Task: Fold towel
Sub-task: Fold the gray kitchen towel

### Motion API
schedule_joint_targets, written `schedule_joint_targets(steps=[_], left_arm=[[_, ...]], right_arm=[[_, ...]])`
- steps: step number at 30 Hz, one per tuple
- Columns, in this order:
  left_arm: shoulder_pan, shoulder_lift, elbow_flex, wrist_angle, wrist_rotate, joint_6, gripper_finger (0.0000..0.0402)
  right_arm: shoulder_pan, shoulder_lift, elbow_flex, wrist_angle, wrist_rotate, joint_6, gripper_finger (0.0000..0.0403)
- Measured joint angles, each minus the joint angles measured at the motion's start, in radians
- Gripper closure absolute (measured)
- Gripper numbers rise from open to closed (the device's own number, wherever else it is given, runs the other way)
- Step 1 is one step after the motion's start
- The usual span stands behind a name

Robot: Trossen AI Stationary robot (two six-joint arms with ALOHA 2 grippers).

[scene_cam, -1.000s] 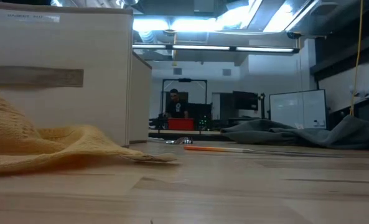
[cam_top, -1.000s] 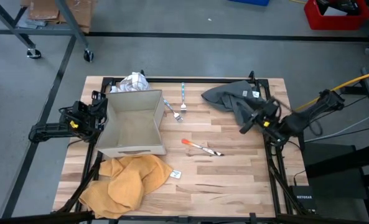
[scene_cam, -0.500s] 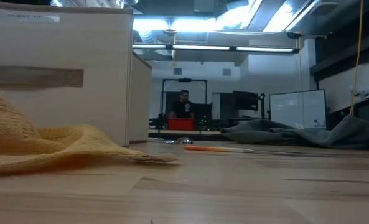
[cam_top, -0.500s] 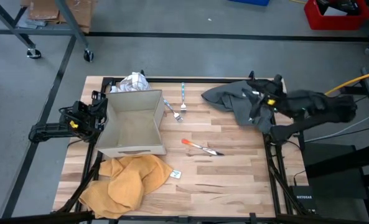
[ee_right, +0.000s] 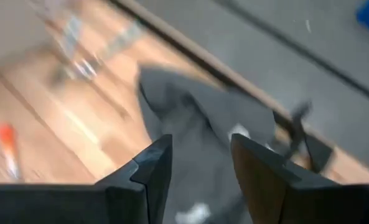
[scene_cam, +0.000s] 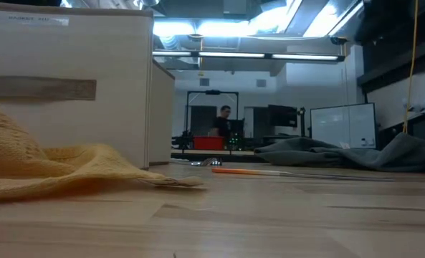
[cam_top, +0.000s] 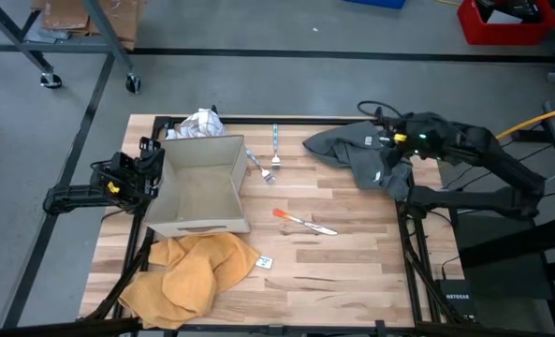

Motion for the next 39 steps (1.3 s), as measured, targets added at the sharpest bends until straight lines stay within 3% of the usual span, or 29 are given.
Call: schedule_joint_targets(steps=[8, 16, 21, 27, 39], left_arm=[[0.0, 0.0, 0.0, -0.022, 0.0, 0.0, 0.0402], [0.0, 0.0, 0.0, -0.021, 0.0, 0.0, 0.0402], [0.0, 0.0, 0.0, -0.021, 0.0, 0.0, 0.0402], [0.0, 0.0, 0.0, -0.021, 0.0, 0.0, 0.0402], [0.0, 0.0, 0.0, -0.067, 0.0, -0.036, 0.0402]], right_arm=[[-0.048, 0.215, -0.001, -0.115, -0.065, -0.008, 0.0232], [-0.047, 0.479, -0.001, -0.226, -0.204, -0.057, 0.0232], [-0.047, 0.607, -0.005, -0.315, -0.221, -0.058, 0.0233], [-0.047, 0.634, -0.053, -0.316, -0.345, -0.047, 0.0233], [-0.047, 0.62, -0.249, -0.279, -0.332, 0.004, 0.0233]])
